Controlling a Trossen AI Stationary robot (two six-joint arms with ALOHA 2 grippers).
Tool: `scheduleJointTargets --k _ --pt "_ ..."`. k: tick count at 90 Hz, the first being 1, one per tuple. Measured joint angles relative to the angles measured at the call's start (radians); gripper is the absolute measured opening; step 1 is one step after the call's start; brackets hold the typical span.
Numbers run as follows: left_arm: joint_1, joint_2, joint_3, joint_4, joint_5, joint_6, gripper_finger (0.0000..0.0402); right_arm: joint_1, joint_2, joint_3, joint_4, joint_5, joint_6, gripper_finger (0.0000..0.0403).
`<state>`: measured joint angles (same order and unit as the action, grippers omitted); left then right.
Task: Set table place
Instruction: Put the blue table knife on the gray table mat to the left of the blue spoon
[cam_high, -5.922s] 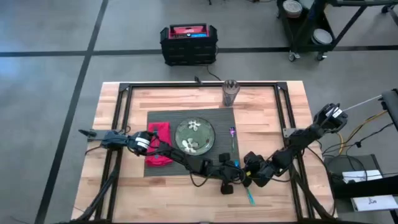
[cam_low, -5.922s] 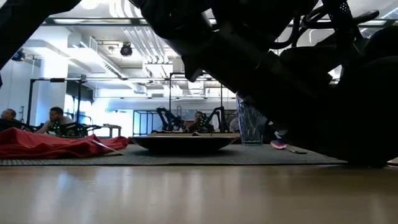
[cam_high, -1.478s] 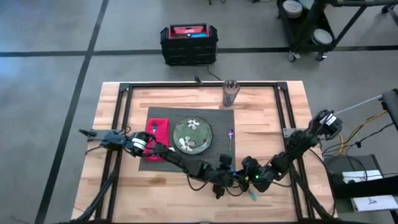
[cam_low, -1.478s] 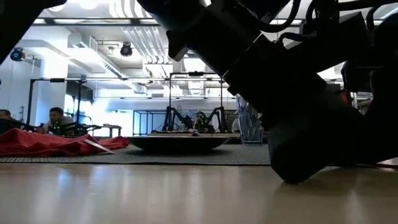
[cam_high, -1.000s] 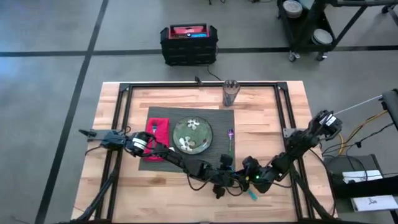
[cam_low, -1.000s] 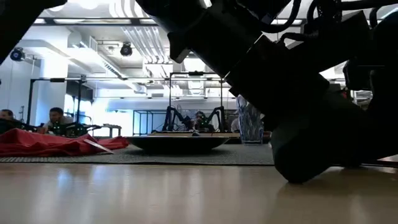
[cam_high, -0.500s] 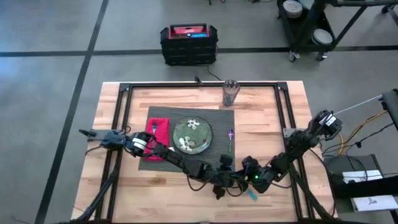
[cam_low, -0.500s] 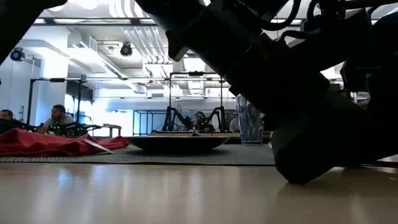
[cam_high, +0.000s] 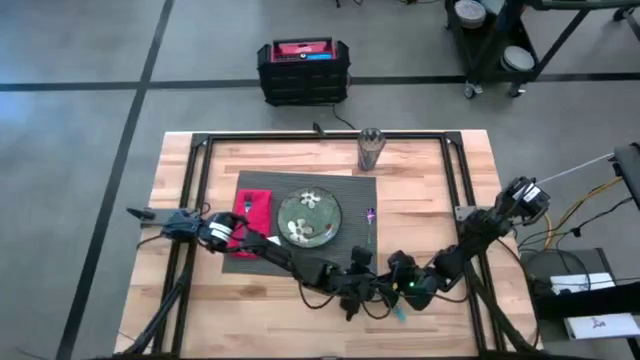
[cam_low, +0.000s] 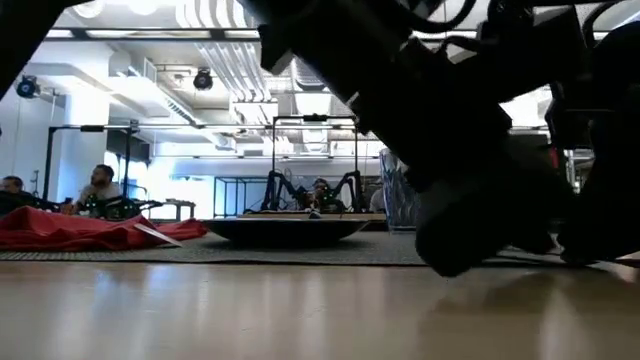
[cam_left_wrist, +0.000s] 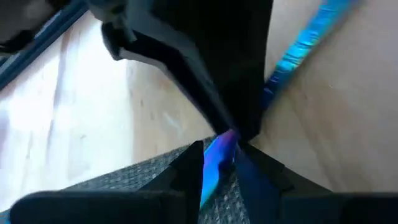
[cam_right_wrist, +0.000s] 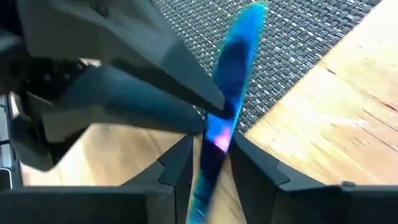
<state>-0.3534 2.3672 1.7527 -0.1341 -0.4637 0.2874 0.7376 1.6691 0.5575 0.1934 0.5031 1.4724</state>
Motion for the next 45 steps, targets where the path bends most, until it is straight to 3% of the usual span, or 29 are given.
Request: scheduleJointTargets --k 45 --pt "-0.014 -0.012 -0.001 -0.042 0.018 0.128 0.0077 0.000 0.000 -0.002 0.009 -0.006 -0.002 0.0122"
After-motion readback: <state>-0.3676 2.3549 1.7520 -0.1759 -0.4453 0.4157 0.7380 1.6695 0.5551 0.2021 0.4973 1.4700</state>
